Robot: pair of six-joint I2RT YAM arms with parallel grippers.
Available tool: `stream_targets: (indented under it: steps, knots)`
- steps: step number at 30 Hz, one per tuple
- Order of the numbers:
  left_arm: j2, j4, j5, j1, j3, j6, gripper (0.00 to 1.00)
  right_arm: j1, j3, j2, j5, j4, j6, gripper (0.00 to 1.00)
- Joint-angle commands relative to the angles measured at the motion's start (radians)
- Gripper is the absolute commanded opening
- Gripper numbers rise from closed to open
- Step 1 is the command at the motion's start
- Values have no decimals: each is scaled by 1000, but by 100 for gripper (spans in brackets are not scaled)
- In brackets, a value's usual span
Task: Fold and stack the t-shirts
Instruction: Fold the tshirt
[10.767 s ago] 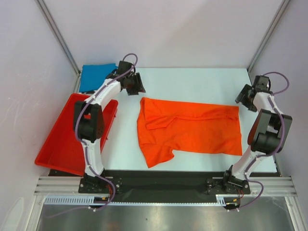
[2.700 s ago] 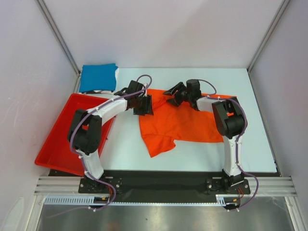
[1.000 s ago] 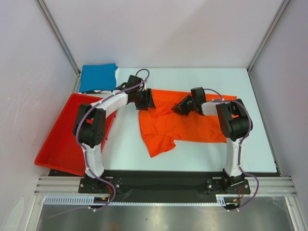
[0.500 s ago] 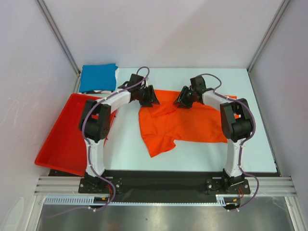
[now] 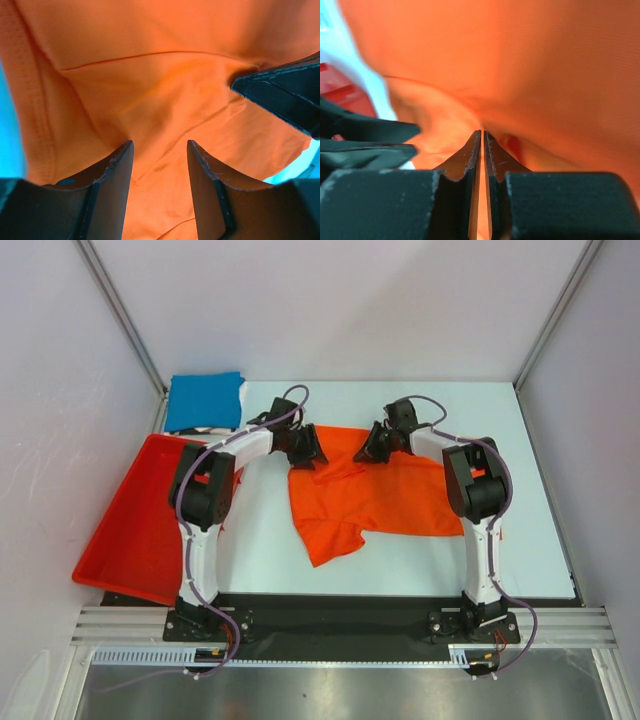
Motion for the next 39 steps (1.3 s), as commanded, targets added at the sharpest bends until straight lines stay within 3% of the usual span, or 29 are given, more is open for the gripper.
stream_targets:
  steps: [1, 4, 7, 11, 13, 14, 17, 24, 29, 39]
  knots:
    - [13, -46, -28, 19, 4, 48, 52, -22, -13, 23, -16, 13, -7, 10]
    - [-16, -86, -59, 17, 38, 94, 52, -35, 6, 8, 1, -37, -70, 15]
    - [-90, -127, -121, 14, 78, 147, 54, -50, 55, -30, 19, -128, -119, 28]
    - [-148, -180, -223, 28, 145, 225, 65, -122, 85, -156, 65, -258, -211, 49]
    - [-139, -175, -229, 57, 182, 255, 70, -160, 67, -197, 87, -280, -230, 54]
    - [-119, -162, -212, 66, 190, 265, 78, -210, 55, -228, 97, -296, -248, 59]
    - [-65, -137, -209, 92, 260, 318, 81, -292, 32, -260, 121, -309, -284, 73]
    - [114, -160, -255, 100, 441, 354, 79, -524, 38, -248, 176, -257, -425, 77]
    - [184, -157, -232, 101, 503, 342, 75, -578, 121, -167, 229, -269, -503, 77]
    - [221, -137, -195, 109, 464, 319, 73, -641, 253, -27, 268, -292, -560, 76]
